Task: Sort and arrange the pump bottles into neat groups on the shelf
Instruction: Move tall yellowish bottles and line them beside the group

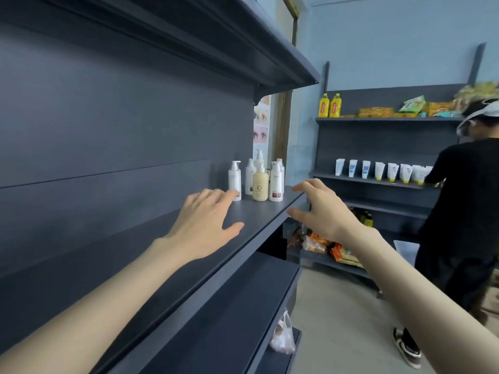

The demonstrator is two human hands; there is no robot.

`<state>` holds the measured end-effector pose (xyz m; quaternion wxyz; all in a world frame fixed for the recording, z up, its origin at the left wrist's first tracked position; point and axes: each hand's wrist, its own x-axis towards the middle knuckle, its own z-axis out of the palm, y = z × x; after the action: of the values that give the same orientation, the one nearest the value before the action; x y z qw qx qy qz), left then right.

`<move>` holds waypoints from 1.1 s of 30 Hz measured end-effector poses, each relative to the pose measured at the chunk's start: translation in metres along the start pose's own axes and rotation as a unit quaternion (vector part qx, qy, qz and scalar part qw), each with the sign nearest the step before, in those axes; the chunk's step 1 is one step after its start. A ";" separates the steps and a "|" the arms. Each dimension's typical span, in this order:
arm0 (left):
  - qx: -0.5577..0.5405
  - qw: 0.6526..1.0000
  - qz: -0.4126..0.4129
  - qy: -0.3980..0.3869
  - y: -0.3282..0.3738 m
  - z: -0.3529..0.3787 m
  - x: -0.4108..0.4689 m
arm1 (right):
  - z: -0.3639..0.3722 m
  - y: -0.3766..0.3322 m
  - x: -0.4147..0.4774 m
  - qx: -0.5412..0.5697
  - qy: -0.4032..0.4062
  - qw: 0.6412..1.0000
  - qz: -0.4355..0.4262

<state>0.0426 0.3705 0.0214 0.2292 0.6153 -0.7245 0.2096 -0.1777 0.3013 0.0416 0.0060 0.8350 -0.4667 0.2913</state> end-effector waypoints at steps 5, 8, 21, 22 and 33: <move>0.002 1.000 -0.015 -0.006 -0.005 0.078 0.083 | 0.037 0.071 0.081 0.006 -0.012 1.000 -0.010; 0.002 0.999 -0.038 -0.016 -0.010 0.112 0.132 | 0.052 0.110 0.136 0.003 -0.025 0.999 -0.022; -0.005 0.985 -0.166 -0.045 -0.084 0.245 0.253 | 0.170 0.192 0.319 0.118 -0.077 0.988 -0.062; -0.015 0.984 -0.174 -0.042 -0.091 0.254 0.261 | 0.178 0.195 0.329 0.125 -0.079 0.987 -0.063; -0.278 0.915 -0.291 0.020 -0.166 0.343 0.342 | 0.255 0.214 0.396 0.226 -0.025 0.973 -0.048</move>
<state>0.1339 -0.1278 -0.0500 0.4565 0.7060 -0.5377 -0.0636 -0.0658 -0.1989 -0.0312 -0.1807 0.8431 -0.3480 0.3679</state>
